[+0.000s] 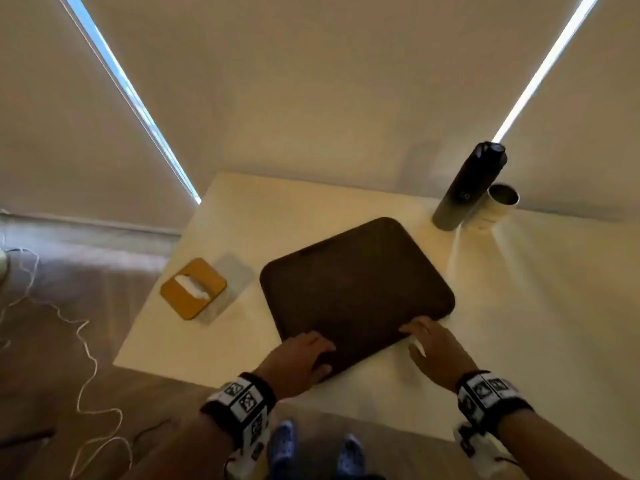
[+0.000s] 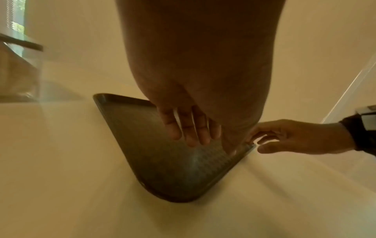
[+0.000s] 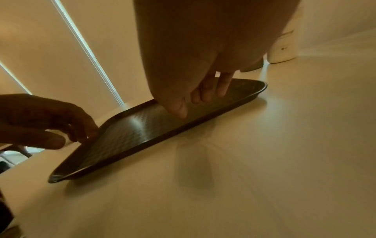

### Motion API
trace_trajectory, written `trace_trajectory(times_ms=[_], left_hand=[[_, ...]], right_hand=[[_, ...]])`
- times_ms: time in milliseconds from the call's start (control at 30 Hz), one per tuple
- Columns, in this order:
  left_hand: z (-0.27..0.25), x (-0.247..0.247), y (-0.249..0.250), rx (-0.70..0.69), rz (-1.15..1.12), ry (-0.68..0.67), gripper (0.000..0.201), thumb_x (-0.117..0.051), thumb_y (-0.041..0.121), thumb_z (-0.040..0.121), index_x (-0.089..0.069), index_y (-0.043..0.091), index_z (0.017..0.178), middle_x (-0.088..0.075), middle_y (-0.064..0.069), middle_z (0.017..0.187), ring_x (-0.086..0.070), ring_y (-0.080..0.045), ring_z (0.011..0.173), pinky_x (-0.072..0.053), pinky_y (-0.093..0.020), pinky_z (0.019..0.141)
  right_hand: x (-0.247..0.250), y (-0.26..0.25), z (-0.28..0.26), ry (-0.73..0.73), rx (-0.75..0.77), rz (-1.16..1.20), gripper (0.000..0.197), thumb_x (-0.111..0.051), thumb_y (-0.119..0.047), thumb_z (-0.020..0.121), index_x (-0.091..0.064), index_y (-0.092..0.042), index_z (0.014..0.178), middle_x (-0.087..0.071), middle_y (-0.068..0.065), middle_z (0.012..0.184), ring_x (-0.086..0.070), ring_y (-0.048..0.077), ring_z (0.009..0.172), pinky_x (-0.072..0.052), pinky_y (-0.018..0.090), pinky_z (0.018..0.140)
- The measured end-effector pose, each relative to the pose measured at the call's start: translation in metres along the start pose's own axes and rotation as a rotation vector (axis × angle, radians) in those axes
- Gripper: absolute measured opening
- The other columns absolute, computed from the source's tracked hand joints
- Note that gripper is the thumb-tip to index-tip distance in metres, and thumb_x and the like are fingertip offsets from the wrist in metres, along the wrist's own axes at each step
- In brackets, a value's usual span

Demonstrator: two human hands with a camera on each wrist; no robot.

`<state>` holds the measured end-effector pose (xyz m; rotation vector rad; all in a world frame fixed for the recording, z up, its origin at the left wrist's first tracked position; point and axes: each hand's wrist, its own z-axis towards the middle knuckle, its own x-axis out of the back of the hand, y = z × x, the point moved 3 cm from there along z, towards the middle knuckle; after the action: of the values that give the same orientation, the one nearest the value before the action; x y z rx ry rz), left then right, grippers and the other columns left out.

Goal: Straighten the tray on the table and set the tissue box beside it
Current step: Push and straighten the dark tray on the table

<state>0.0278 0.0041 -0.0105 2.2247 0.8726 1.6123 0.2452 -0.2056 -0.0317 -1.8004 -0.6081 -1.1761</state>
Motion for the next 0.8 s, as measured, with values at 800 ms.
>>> trace_trajectory(times_ms=[800], left_hand=[[0.016,-0.050,-0.007,0.053,0.031,0.031,0.032,-0.052,0.020,0.101,-0.061,0.019,0.131,-0.058,-0.005,0.129,-0.056,-0.024,0.115,-0.049,-0.037,0.094]], right_hand=[[-0.031,0.009,0.001,0.026,0.182,-0.095,0.015,-0.070,-0.018,0.086,-0.068,-0.020,0.100,-0.063,0.000,0.096,-0.058,0.020,0.082,-0.043,0.034,0.071]])
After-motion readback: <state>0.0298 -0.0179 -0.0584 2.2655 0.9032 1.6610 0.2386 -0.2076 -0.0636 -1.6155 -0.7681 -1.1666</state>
